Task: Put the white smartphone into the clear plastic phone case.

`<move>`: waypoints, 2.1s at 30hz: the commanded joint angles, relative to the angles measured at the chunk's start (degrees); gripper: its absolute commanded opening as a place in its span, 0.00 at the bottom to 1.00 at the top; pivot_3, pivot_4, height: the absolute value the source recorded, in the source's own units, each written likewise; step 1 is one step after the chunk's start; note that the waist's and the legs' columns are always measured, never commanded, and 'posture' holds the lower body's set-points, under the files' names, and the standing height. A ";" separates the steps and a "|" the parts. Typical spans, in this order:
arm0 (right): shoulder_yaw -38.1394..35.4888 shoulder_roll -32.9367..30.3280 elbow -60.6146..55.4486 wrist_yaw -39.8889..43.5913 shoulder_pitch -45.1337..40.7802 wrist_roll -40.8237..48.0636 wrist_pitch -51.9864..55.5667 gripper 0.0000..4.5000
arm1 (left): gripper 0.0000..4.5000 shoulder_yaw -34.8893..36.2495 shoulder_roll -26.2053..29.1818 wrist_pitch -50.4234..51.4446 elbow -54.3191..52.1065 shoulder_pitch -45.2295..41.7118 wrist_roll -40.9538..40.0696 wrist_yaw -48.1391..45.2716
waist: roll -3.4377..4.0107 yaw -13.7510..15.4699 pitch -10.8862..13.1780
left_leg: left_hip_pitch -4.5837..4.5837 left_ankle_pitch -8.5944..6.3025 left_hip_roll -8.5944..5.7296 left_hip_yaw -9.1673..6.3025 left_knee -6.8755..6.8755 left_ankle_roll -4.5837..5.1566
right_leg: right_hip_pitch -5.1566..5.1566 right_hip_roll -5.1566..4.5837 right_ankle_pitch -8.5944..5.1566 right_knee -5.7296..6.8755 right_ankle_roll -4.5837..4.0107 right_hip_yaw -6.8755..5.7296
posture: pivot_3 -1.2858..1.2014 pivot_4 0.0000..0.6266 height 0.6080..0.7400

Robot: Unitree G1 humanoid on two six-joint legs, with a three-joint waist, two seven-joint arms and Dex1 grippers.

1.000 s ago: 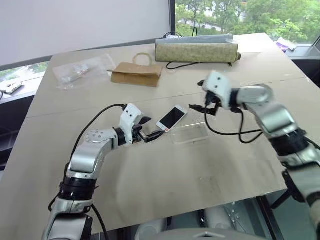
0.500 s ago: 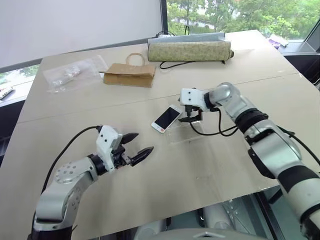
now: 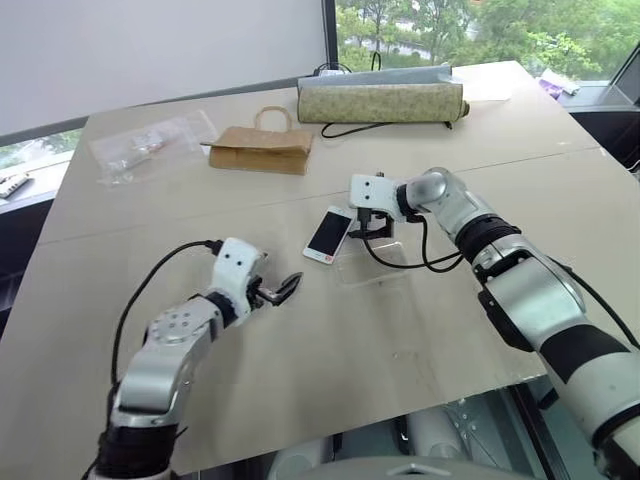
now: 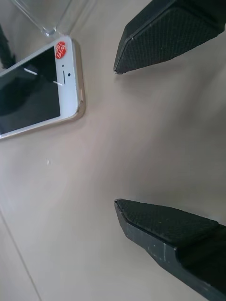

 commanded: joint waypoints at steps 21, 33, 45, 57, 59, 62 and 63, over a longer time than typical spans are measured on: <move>-3.55 -3.81 -3.52 0.87 0.74 -0.85 1.23 1.00 | 0.98 2.25 -5.27 -10.27 20.77 -21.29 2.77 2.51 | 0.14 -0.11 -0.12 | 0.00 0.02 -0.01 -0.05 0.32 -0.04 | -0.02 -0.15 0.00 0.31 0.00 0.02 | 0.52 0.24 1.00; -8.64 -10.36 -17.33 8.18 4.51 4.90 9.07 1.00 | 0.98 -9.64 -6.25 -18.26 43.58 -34.04 13.13 -2.19 | 0.15 0.03 -0.12 | -0.17 0.02 -0.12 -0.23 0.54 -0.04 | -0.02 -0.26 0.00 0.32 0.01 -0.18 | 0.52 0.24 1.00; -8.82 -13.23 -32.12 12.44 11.34 7.81 20.69 1.00 | 0.98 -8.06 -12.77 -25.26 51.21 -39.39 10.84 -9.09 | 0.14 0.01 -0.11 | -0.31 0.02 -0.20 -0.28 0.72 -0.03 | -0.07 -0.39 0.01 0.43 0.03 -0.31 | 0.52 0.24 1.00; -0.57 -15.62 -19.84 22.59 6.41 1.99 0.64 1.00 | 0.98 2.33 -5.56 -10.22 16.77 -21.04 -6.74 -15.14 | 0.15 -0.17 -0.11 | -0.22 0.02 -0.19 -0.25 0.68 -0.03 | -0.12 -0.40 0.01 0.45 0.03 -0.24 | 0.52 0.24 1.00; 0.61 -14.73 -16.33 22.99 5.14 0.70 -3.34 1.00 | 0.98 3.44 -2.77 -5.84 8.45 -14.86 -11.31 -17.44 | 0.15 -0.11 -0.11 | -0.17 0.02 -0.18 -0.25 0.60 -0.03 | -0.12 -0.38 0.01 0.43 0.03 -0.22 | 0.52 0.24 1.00; 2.04 -12.60 -10.60 21.42 2.64 -1.75 -8.66 1.00 | 0.98 5.40 1.30 -0.89 -0.67 -6.18 -16.39 -19.62 | 0.15 -0.22 -0.11 | 0.00 0.02 -0.14 -0.22 0.53 -0.03 | -0.06 -0.31 0.01 0.48 0.02 -0.11 | 0.52 0.24 1.00; 2.43 -11.93 -9.03 20.97 1.94 -2.47 -10.13 1.00 | 0.98 5.91 2.28 0.02 -2.63 -4.03 -17.55 -20.05 | 0.16 -0.29 -0.11 | 0.00 0.01 -0.14 -0.21 0.52 -0.04 | -0.08 -0.30 0.01 0.48 0.01 -0.10 | 0.52 0.24 1.00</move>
